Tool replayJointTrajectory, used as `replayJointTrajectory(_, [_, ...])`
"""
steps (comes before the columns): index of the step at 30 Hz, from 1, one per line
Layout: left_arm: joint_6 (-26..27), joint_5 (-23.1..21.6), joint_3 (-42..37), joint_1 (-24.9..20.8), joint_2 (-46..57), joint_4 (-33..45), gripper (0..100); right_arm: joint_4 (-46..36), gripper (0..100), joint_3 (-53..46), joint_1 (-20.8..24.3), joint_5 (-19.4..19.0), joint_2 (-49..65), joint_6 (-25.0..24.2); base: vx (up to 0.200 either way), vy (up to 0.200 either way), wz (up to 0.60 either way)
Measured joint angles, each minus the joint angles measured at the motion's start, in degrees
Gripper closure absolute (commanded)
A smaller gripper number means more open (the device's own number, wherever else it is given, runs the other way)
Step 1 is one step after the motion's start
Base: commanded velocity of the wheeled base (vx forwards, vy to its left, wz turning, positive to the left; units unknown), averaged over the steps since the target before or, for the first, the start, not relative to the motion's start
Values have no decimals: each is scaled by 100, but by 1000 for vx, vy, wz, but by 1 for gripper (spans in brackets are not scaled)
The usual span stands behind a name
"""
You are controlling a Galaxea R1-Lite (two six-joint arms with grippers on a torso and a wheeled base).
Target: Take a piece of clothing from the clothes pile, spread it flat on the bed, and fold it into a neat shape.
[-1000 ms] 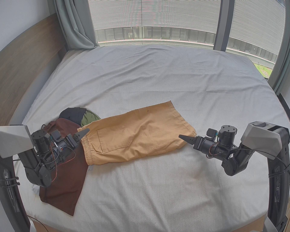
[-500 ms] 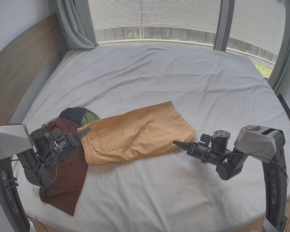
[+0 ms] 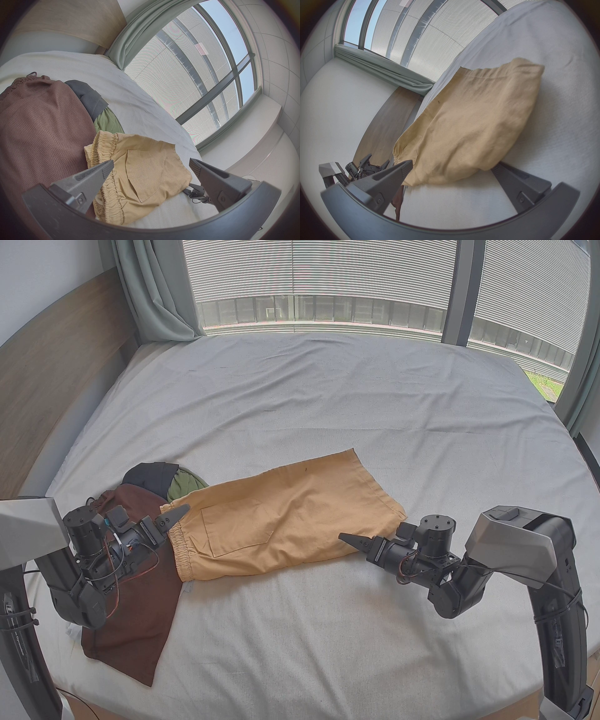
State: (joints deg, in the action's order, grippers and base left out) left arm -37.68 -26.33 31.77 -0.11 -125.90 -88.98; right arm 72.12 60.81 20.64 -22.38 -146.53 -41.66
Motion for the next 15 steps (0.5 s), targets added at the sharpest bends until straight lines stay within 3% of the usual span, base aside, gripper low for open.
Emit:
replayJointTrajectory(7, [0,-2,17,4,-15,0,0,2,0,391,127,95,-232,-180,0,0,0])
replayJointTrajectory(9, [0,-2,15,-7,-15,0,0,11,0,653,160,367,-347,-260,0,0,0])
replayJointTrajectory(15, [0,-2,12,-11,-15,0,0,44,0,914,226,558,-505,-477,0,0,0])
